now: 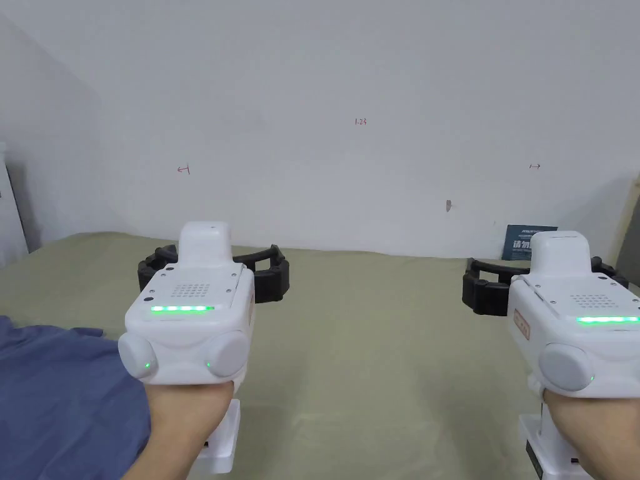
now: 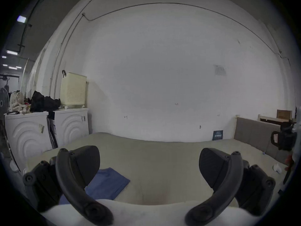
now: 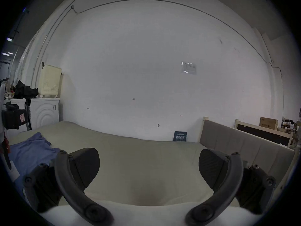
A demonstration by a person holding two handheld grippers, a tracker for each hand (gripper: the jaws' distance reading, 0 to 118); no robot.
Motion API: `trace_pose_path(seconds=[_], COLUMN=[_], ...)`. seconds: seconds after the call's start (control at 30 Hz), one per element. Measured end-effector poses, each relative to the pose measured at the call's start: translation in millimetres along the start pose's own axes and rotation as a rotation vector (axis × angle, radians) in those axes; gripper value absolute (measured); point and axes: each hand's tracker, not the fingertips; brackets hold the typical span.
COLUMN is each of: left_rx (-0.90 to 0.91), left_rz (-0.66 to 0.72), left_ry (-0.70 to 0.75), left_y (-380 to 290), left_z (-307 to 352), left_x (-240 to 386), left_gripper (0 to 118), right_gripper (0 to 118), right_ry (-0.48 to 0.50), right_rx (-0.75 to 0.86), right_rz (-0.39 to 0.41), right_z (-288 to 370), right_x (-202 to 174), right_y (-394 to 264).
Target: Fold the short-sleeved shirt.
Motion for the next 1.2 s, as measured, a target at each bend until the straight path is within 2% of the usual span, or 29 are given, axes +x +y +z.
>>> trace_pose_path(seconds=[0.47,0.73,0.93,0.97,1.0,1.03,1.07,1.1,1.13,1.2], left_rx=[-0.030,-0.041,-0.054,-0.060,-0.068,-0.076,-0.066,-0.049,-0.019,0.018], left_rz=[-0.030,-0.039,-0.026,-0.018,-0.024,-0.058,-0.093,-0.092,-0.089,-0.105], left_ry=[-0.019,-0.026,-0.029,-0.034,-0.025,0.012,0.021,0.004,-0.010,0.079], left_y=[-9,-10,-4,-2,0,-1,-1,-2,-4,-8], left_z=[-13,-12,-13,-12,-10,-9,-8,-5,-2,-1], left_x=[17,19,13,12,11,11,12,12,10,6], left_gripper=[118,118,118,118,118,114,98,54,1,0], right_gripper=[118,118,117,116,110,79,36,2,1,1], right_ry=[-0.031,-0.018,-0.015,-0.020,-0.021,-0.033,-0.044,-0.051,-0.055,-0.059], right_rx=[-0.037,-0.060,-0.058,-0.058,-0.063,-0.078,-0.075,-0.061,-0.057,-0.053], right_rz=[-0.037,-0.065,-0.059,-0.062,-0.061,-0.059,-0.052,-0.043,-0.035,-0.032], right_z=[-9,-11,-14,-13,-13,-12,-11,-4,-1,0], right_x=[15,16,16,17,17,16,14,12,10,10], right_y=[-14,-19,-24,-23,-22,-22,-21,-20,-19,-19])
